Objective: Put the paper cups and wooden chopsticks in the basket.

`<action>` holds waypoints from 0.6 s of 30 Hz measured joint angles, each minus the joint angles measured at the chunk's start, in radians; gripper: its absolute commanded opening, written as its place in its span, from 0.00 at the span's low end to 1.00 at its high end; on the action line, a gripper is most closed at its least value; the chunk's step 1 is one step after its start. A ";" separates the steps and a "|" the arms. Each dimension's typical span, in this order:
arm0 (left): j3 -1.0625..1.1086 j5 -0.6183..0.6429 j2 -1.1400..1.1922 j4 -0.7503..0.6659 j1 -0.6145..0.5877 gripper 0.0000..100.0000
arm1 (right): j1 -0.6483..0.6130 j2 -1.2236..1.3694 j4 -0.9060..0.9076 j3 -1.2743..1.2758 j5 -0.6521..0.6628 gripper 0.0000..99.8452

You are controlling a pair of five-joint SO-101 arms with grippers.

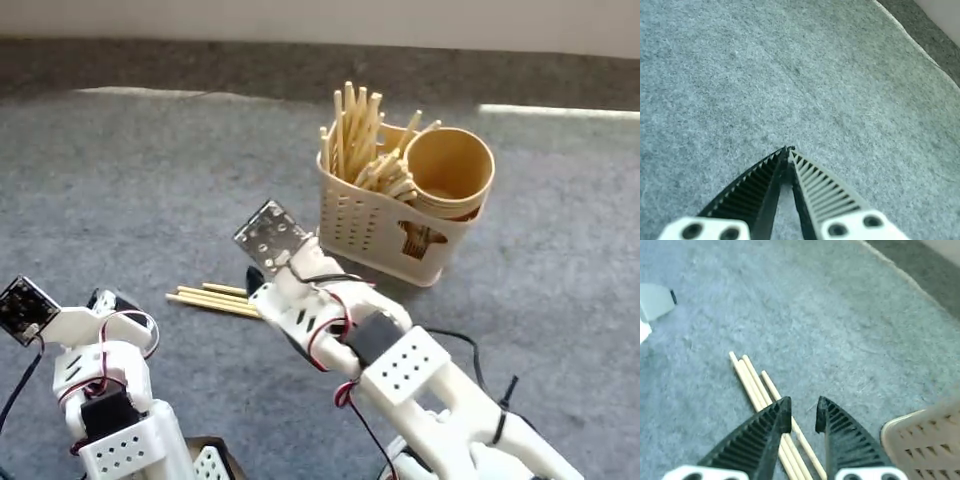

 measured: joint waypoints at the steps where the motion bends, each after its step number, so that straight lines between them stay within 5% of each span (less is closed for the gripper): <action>1: 0.000 0.000 0.000 0.000 0.000 0.03 | -0.008 0.025 0.000 0.000 0.003 0.10; 18: 0.000 0.000 0.000 0.000 0.000 0.03 | -0.025 0.594 0.000 -0.245 0.005 0.10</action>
